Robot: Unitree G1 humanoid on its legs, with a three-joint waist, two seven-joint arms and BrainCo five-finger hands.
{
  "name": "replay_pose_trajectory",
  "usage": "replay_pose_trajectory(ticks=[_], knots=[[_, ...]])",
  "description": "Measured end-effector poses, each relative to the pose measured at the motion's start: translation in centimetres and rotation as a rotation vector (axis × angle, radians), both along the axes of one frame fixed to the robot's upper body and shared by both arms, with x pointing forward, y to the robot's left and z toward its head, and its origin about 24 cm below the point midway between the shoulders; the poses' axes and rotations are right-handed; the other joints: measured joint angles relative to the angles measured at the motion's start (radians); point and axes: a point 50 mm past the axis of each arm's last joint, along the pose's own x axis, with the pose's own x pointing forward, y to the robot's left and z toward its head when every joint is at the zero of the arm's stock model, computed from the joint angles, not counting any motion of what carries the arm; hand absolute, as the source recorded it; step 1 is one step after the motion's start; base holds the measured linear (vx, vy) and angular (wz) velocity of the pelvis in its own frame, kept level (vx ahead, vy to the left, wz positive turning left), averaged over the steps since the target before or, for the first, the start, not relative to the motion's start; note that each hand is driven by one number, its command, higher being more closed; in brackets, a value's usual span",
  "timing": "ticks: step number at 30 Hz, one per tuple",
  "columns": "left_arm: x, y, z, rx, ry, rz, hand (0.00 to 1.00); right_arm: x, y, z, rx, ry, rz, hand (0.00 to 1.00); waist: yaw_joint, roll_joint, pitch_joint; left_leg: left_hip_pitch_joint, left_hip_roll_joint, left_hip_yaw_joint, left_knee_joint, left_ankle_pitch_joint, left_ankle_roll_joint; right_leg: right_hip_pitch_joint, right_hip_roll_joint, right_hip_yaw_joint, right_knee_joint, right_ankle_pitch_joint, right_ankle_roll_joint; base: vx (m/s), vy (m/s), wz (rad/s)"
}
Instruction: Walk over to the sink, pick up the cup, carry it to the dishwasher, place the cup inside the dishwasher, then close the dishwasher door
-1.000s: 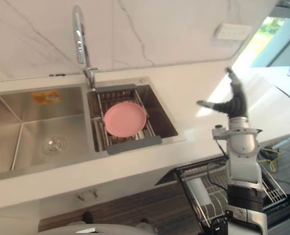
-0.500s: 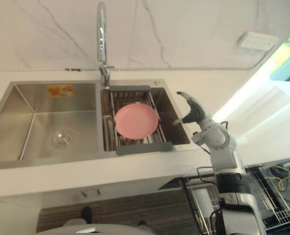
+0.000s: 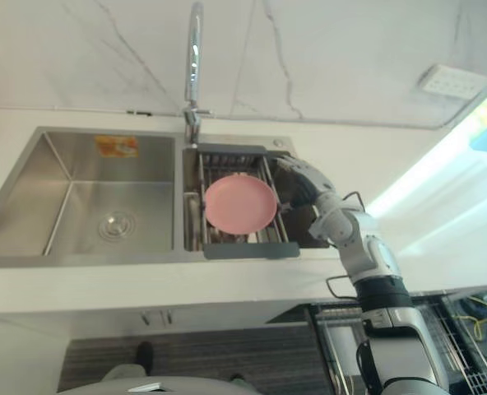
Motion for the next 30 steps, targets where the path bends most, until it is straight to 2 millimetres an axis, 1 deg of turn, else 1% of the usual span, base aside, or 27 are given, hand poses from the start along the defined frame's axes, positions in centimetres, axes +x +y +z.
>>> replay_pose_trajectory(ticks=[3,6,7,9,10,12,14,18,20,22,25,29,30], knots=[[0.1,0.0,0.0,-0.002,-0.001,-0.002,0.0,0.1,0.7,0.0,-0.049,0.007,0.05,0.0,0.005,-0.001,0.007,-0.001,-0.001,-0.001,0.0,0.0,0.0,0.0,-0.001,-0.001,0.0,-0.001,0.001,0.0,0.0,0.0],[0.2,0.1,0.0,-0.005,-0.004,-0.006,0.0,0.2,1.3,-0.7,-0.108,0.031,0.083,0.0,0.007,-0.002,0.018,-0.002,-0.002,-0.005,0.0,0.0,0.001,0.002,-0.001,-0.003,0.0,-0.001,0.001,0.01,-0.001,0.03],[0.2,0.1,0.0,-0.006,-0.003,-0.01,0.0,0.3,1.3,-1.2,-0.135,0.054,0.084,0.0,0.007,-0.003,0.02,-0.004,-0.004,-0.01,0.0,0.003,0.004,0.007,-0.002,-0.008,0.0,-0.001,0.003,0.02,-0.003,0.1],[0.2,0.1,0.1,-0.008,-0.001,-0.012,0.0,0.3,1.0,-1.9,-0.153,0.089,0.073,0.0,0.007,-0.004,0.022,-0.003,-0.008,-0.024,0.0,0.006,0.008,0.017,-0.005,-0.025,0.001,0.0,0.011,0.02,-0.003,0.21],[0.3,0.2,0.1,-0.008,-0.001,-0.012,0.0,0.3,0.9,-2.3,-0.18,0.108,0.069,0.0,0.012,-0.004,0.022,-0.003,-0.009,-0.026,0.0,0.006,0.008,0.016,-0.005,-0.027,0.003,-0.001,0.012,0.01,0.0,0.16],[0.2,0.2,0.1,-0.01,0.003,-0.011,0.0,0.3,1.2,-2.7,-0.222,0.139,0.09,0.0,0.019,-0.005,0.022,-0.003,-0.009,-0.026,0.0,0.006,0.008,0.016,-0.005,-0.027,0.003,-0.001,0.012,0.01,0.0,0.02],[0.2,0.2,0.1,-0.011,0.008,-0.013,0.0,0.5,1.3,-3.0,-0.24,0.165,0.094,0.0,0.018,-0.004,0.023,-0.002,-0.009,-0.026,0.0,0.006,0.008,0.016,-0.005,-0.026,0.004,-0.001,0.011,0.0,0.0,0.0],[0.3,0.2,0.1,-0.016,0.006,-0.026,0.0,0.5,1.0,-3.3,-0.28,0.181,0.074,0.0,0.023,-0.002,0.033,0.003,-0.009,-0.025,0.0,0.006,0.008,0.018,-0.005,-0.026,0.007,-0.003,0.01,0.0,0.0,0.0],[0.4,0.3,0.1,-0.024,0.005,-0.052,0.0,0.4,0.5,-4.1,-0.311,0.221,0.065,0.0,0.026,0.0,0.034,0.005,-0.009,-0.025,0.0,0.006,0.008,0.019,-0.006,-0.025,0.009,-0.005,0.008,0.0,0.0,0.0],[0.4,0.3,0.1,-0.025,0.006,-0.054,0.0,0.4,0.4,-4.2,-0.333,0.232,0.063,0.0,0.026,0.002,0.036,0.005,-0.009,-0.024,0.0,0.004,0.005,0.019,-0.006,-0.024,0.011,-0.011,0.003,0.0,0.0,0.0],[0.4,0.3,0.1,-0.026,0.006,-0.054,0.0,0.4,0.5,-4.5,-0.354,0.251,0.067,0.0,0.028,0.007,0.044,0.014,-0.009,-0.023,0.0,0.003,0.002,0.025,-0.007,-0.023,0.013,-0.011,0.003,0.0,0.0,0.0],[0.3,0.3,0.1,-0.028,0.009,-0.055,0.0,0.1,0.7,-5.8,-0.412,0.316,0.093,0.0,0.034,0.009,0.046,0.019,-0.008,-0.022,0.0,0.002,0.002,0.031,-0.008,-0.022,0.013,-0.012,0.004,0.0,0.0,0.0],[0.3,0.2,0.1,-0.029,0.009,-0.055,0.0,0.1,0.8,-5.9,-0.424,0.317,0.095,0.0,0.034,0.01,0.046,0.019,-0.008,-0.021,0.0,0.002,0.002,0.031,-0.008,-0.021,0.013,-0.012,0.004,0.0,0.0,0.0]])
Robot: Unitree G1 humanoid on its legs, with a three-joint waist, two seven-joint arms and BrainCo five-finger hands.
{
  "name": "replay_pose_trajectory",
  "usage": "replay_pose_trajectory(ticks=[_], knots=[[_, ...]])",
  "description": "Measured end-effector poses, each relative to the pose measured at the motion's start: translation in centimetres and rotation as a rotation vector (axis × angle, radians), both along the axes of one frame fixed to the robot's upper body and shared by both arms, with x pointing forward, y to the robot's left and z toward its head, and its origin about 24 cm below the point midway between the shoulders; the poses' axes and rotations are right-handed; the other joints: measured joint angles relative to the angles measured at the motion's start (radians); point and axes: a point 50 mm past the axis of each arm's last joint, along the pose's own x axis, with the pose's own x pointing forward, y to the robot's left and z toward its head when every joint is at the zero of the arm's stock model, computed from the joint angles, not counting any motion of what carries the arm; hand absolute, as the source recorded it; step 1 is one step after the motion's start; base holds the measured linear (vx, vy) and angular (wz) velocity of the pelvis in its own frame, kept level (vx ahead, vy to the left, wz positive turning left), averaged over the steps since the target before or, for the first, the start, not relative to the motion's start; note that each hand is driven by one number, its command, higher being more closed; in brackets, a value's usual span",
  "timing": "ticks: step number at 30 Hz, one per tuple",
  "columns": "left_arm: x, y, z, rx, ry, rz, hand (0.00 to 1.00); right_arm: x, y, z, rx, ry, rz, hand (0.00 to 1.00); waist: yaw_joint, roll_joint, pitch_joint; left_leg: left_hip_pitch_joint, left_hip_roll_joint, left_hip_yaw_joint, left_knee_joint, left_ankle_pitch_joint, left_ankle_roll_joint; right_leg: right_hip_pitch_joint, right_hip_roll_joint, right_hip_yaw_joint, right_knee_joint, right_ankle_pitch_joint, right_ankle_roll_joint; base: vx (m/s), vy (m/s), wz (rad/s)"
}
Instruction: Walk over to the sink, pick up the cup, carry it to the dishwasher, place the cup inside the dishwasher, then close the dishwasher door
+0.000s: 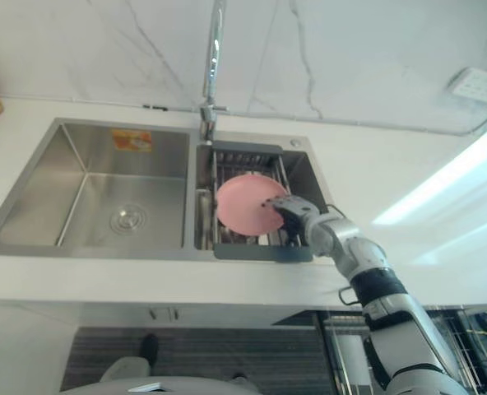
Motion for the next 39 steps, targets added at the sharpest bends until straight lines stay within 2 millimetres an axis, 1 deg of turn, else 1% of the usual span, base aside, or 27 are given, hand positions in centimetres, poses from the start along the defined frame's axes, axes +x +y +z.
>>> replay_pose_trajectory(ticks=[5,8,11,16,19,22,23,29,31,39], knots=[[0.0,-0.2,0.0,-0.005,0.006,-0.03,0.0,0.4,0.3,0.4,-0.041,-0.023,0.036,0.0,0.001,0.008,0.005,0.0,0.0,0.002,0.0,0.0,0.0,0.002,0.0,0.003,0.0,0.001,0.0,0.0,0.0,0.0],[0.0,-0.1,0.0,-0.004,0.005,-0.032,0.0,0.3,0.3,0.0,-0.053,-0.059,0.065,0.0,0.004,0.009,0.006,0.002,0.0,0.002,0.0,0.001,0.001,0.003,0.0,0.003,0.0,0.001,0.001,0.0,0.0,0.0],[0.0,-0.2,0.0,-0.009,0.004,-0.036,0.0,0.1,0.8,-0.3,-0.082,-0.097,0.119,0.0,0.005,0.01,0.007,0.002,0.0,0.002,0.0,0.002,0.002,0.004,0.0,0.003,-0.001,0.001,0.001,0.0,0.0,0.0],[0.0,-0.2,0.0,-0.013,0.003,-0.039,0.0,0.1,1.1,-0.1,-0.084,-0.193,0.165,0.0,0.006,0.014,0.009,0.005,-0.001,-0.002,0.0,0.001,0.002,0.01,0.0,0.0,-0.001,0.001,0.001,0.0,0.0,0.01],[0.0,-0.2,0.0,-0.014,0.003,-0.04,0.0,0.1,1.2,0.0,-0.08,-0.219,0.185,0.0,0.008,0.016,0.011,0.006,-0.001,-0.003,0.0,0.0,0.0,0.011,0.0,-0.001,-0.001,0.0,0.001,0.0,0.0,0.0],[0.0,-0.3,-0.1,-0.014,0.005,-0.042,0.0,-0.1,1.6,-0.3,-0.071,-0.21,0.219,0.0,0.01,0.019,0.012,0.01,-0.002,-0.005,0.0,0.0,0.0,0.017,0.0,-0.003,-0.002,0.0,0.001,0.0,0.0,0.0],[-0.1,-0.3,-0.1,-0.015,0.006,-0.044,0.0,-0.3,1.9,-0.6,-0.071,-0.194,0.242,1.0,0.013,0.019,0.012,0.013,-0.002,-0.005,0.0,0.0,0.0,0.019,0.0,-0.003,-0.002,-0.001,0.002,0.0,0.0,0.0],[-0.2,-0.4,-0.1,-0.018,0.01,-0.051,0.0,-0.6,1.8,-1.4,-0.065,-0.15,0.258,1.0,0.026,0.02,0.013,0.014,-0.002,-0.007,0.0,0.0,0.0,0.021,0.0,-0.004,-0.002,-0.001,0.002,0.0,0.0,0.0],[-0.3,-0.4,-0.1,-0.019,0.012,-0.051,0.0,-0.5,2.0,-1.1,-0.028,-0.166,0.259,1.0,0.027,0.02,0.013,0.014,-0.003,-0.008,0.0,0.0,0.0,0.022,-0.001,-0.004,-0.002,-0.002,0.002,0.0,0.0,0.0],[-0.4,-0.5,-0.1,-0.019,0.02,-0.076,0.0,-0.4,2.0,-0.9,-0.006,-0.178,0.259,1.0,0.025,0.02,0.013,0.015,-0.003,-0.007,0.0,0.0,0.0,0.022,-0.001,-0.004,-0.002,-0.002,0.002,0.0,0.0,0.0]])
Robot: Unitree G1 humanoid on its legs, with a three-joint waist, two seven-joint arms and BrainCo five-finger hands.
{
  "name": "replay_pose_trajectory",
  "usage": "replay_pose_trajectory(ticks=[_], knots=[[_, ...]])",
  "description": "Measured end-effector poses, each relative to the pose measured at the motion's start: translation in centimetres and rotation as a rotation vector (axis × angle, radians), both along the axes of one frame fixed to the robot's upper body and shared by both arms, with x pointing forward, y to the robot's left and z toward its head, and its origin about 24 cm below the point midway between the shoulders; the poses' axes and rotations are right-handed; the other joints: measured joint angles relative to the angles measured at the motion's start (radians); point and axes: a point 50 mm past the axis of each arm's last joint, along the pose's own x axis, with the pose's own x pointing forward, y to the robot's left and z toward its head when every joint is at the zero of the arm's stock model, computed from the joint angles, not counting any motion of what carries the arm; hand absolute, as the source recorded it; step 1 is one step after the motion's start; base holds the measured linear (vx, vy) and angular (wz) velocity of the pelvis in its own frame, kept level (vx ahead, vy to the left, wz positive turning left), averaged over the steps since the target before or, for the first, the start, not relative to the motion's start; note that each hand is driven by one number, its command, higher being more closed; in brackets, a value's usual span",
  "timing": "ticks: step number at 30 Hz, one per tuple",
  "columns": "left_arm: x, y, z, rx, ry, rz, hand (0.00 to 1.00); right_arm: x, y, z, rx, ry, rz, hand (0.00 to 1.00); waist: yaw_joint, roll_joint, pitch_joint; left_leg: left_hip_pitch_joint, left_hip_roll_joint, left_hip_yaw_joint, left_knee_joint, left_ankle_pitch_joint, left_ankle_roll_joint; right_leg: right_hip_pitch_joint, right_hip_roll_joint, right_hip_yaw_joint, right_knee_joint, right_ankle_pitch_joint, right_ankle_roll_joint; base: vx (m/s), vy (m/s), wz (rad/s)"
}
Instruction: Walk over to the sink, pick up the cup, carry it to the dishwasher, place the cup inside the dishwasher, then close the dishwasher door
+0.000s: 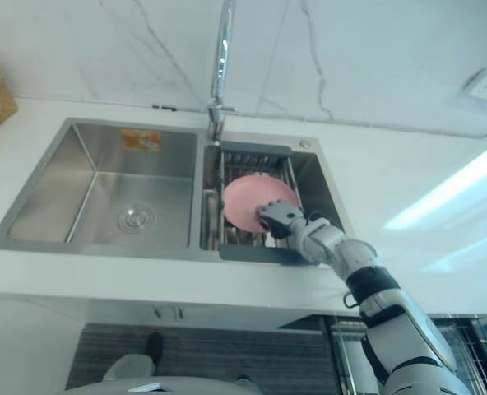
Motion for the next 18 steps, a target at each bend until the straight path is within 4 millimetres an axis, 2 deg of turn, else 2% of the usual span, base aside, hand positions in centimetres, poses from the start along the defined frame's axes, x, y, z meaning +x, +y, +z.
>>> replay_pose_trajectory(ticks=[11,17,18], knots=[[0.0,0.0,0.0,0.005,0.004,-0.018,0.0,-0.1,-0.6,0.4,0.017,-0.013,-0.001,1.0,0.003,0.0,0.0,0.0,-0.001,-0.001,0.0,0.0,0.001,0.0,-0.001,-0.001,0.001,-0.001,0.002,0.0,0.0,0.0],[0.0,0.0,0.0,0.007,0.004,-0.026,0.0,0.2,-0.7,1.4,0.115,-0.148,-0.01,1.0,0.002,0.002,0.001,0.0,-0.002,-0.002,0.0,0.0,0.001,0.001,-0.002,-0.001,0.002,-0.002,0.002,0.0,0.0,0.0],[-0.1,-0.1,0.0,0.006,0.003,-0.025,0.0,0.5,-0.6,2.1,0.133,-0.196,-0.008,1.0,0.0,0.004,0.003,0.0,-0.002,-0.003,0.0,0.0,0.001,0.001,-0.002,-0.001,0.002,-0.002,0.002,0.0,0.0,0.0]])
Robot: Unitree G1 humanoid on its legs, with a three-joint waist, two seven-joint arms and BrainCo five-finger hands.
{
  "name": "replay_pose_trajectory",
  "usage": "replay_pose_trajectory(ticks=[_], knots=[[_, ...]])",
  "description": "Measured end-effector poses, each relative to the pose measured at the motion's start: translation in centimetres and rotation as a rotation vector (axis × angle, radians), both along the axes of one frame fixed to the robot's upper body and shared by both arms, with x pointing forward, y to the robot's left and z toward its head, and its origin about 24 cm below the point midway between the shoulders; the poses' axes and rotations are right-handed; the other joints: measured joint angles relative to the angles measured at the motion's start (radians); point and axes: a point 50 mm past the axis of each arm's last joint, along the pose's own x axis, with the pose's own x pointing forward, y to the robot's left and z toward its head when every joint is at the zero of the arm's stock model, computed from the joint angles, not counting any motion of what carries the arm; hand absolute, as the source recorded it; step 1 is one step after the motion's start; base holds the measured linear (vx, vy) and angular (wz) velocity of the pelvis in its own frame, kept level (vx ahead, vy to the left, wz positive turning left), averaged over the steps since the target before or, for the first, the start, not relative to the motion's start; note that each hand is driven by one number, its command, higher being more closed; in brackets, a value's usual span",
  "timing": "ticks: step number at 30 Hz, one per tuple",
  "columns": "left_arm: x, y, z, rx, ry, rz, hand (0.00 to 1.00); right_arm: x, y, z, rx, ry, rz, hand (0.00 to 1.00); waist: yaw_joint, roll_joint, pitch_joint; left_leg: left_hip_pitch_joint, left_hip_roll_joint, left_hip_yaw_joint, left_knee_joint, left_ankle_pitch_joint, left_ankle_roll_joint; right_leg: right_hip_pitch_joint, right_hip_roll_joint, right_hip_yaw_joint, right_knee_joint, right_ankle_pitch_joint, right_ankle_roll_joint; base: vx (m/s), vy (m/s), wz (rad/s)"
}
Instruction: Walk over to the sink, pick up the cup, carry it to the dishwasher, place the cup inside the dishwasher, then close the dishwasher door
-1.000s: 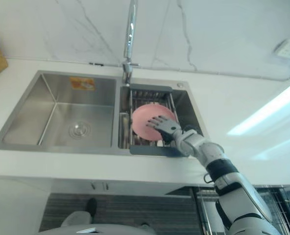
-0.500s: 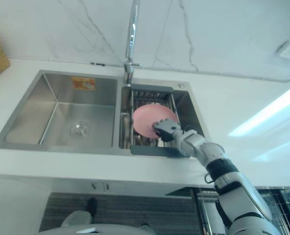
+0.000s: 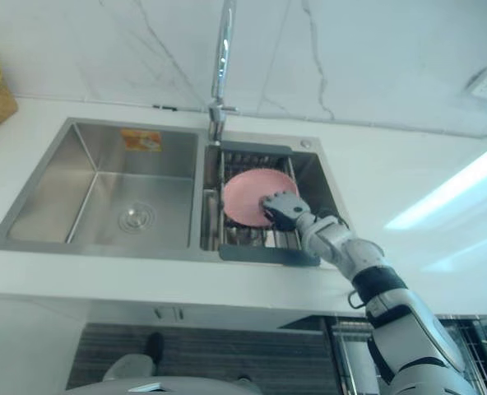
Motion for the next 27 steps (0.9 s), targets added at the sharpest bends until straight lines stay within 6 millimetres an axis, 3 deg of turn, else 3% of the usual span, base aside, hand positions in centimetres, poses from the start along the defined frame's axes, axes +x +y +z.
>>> replay_pose_trajectory(ticks=[4,23,27], knots=[[0.0,-0.1,0.0,0.0,-0.01,0.002,0.0,0.8,-0.1,2.0,0.018,-0.103,-0.005,1.0,-0.003,0.006,0.004,0.0,0.0,-0.001,0.0,0.0,0.0,0.0,0.0,0.0,0.0,0.0,0.0,0.0,0.0,0.0],[-0.6,-0.4,-0.1,-0.001,-0.011,0.011,0.0,0.4,-0.8,4.7,-0.03,-0.186,0.061,1.0,-0.026,0.008,0.006,0.002,0.001,0.004,0.0,-0.001,0.002,-0.002,0.001,0.004,0.0,-0.001,0.0,0.0,0.0,-0.01],[-0.6,-0.4,-0.1,0.0,-0.011,0.01,0.0,0.2,-0.7,6.0,0.001,-0.253,0.084,1.0,-0.033,0.008,0.006,0.003,0.001,0.009,0.0,-0.003,0.003,-0.004,0.001,0.011,-0.001,-0.001,-0.001,0.0,0.0,-0.05]])
